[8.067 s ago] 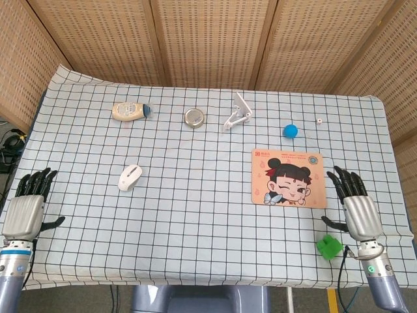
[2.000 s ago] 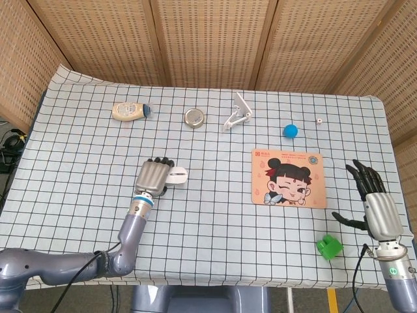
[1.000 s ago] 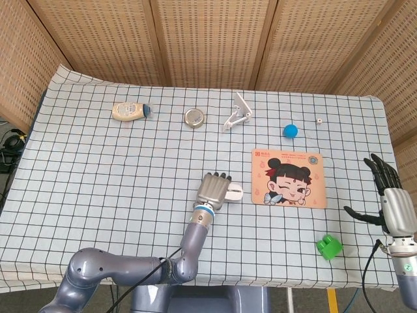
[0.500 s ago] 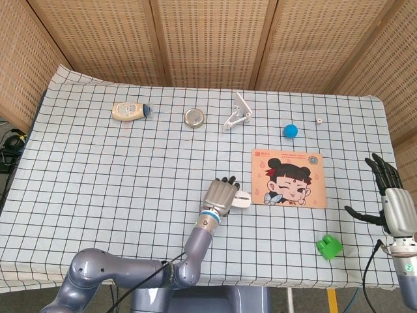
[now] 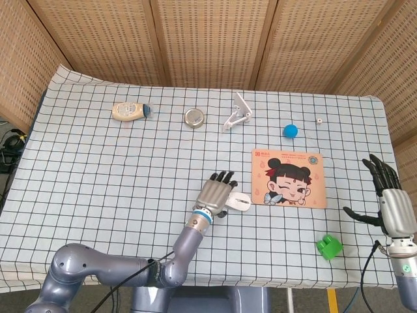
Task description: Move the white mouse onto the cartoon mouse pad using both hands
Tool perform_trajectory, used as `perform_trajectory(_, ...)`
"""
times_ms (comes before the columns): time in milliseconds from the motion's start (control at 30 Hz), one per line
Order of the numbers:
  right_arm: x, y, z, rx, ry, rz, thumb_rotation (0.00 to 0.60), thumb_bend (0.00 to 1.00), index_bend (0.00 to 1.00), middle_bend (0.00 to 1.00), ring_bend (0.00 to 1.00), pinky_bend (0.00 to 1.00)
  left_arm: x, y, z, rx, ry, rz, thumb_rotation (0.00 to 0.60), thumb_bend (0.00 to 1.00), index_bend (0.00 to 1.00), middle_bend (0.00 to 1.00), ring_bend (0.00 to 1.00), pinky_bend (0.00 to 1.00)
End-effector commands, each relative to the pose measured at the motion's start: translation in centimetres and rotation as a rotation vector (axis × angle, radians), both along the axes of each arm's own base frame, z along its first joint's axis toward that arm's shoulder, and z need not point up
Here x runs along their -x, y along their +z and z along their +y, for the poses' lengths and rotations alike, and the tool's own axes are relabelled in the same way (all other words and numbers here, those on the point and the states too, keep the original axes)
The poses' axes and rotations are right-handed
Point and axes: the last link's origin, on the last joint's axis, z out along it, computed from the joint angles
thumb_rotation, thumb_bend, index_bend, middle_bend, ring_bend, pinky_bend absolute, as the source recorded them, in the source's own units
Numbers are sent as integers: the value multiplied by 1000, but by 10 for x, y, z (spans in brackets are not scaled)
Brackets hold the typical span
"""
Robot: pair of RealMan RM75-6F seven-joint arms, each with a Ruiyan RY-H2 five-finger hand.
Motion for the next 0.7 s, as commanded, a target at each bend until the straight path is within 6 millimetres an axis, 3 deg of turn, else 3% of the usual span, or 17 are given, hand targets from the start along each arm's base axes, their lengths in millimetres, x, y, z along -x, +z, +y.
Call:
perform_trajectory(33,0,0,0,4,-3,2,600,62,66,0,0,0,13,15,2,-20,13,-34,600,226,185,0,0,64)
perform_trajectory(233,1,-1,-1,9,-13,16,600,61,66,0,0,0,66,69,1,-133,-1,-59,600,229,155,0,0,38)
perform_trajectory(367,1,-4,-3,5,-19,35,600,62,66,0,0,0,121,117,-12,-263,-72,-11,600,228,152,0,0,12)
perform_trajectory(700,0,-11,-7,2,-31,60,600,62,66,0,0,0,195,178,-52,-403,-81,-11,600,229,138,0,0,0)
